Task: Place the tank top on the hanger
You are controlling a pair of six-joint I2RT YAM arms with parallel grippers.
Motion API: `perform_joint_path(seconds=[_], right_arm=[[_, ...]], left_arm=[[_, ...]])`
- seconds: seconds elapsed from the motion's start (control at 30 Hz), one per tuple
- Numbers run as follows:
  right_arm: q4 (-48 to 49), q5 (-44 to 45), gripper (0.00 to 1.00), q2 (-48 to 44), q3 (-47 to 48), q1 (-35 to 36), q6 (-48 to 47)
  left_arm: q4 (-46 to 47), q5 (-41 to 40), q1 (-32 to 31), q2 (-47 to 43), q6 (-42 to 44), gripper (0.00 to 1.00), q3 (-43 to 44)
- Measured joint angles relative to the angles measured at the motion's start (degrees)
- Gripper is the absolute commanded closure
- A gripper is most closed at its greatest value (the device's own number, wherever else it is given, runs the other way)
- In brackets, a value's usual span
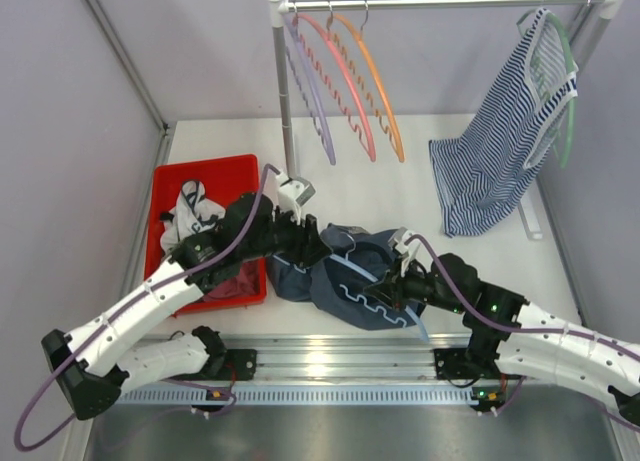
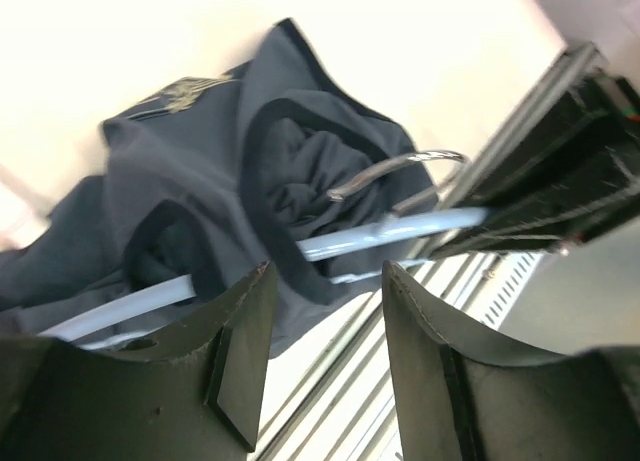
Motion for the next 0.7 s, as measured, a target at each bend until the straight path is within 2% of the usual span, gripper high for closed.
perform_joint_path(seconds=[0.1,0.27,0.53,0.7], right_arm=[[0.11,0.00,1.00,0.04,0.00,0.00,0.00],[0.44,0.00,1.00,0.66,0.00,0.00,0.00],[0.87,0.00,1.00,0.85,0.00,0.00,0.07],[1.49,0.13,1.00,1.09,0.00,0.00,0.17]], left_arm=[[3.74,-0.96,-4.09,-1.01,-0.02,0.46,-2.32],[9.88,-7.58,-12.44,0.72,-0.70,0.46,-6.36],[17.73,-20.44,-15.41,3.43,-1.27,0.47,-8.90],[20.52,-23.34,-16.09,4.96,-1.05,0.48,-8.94]])
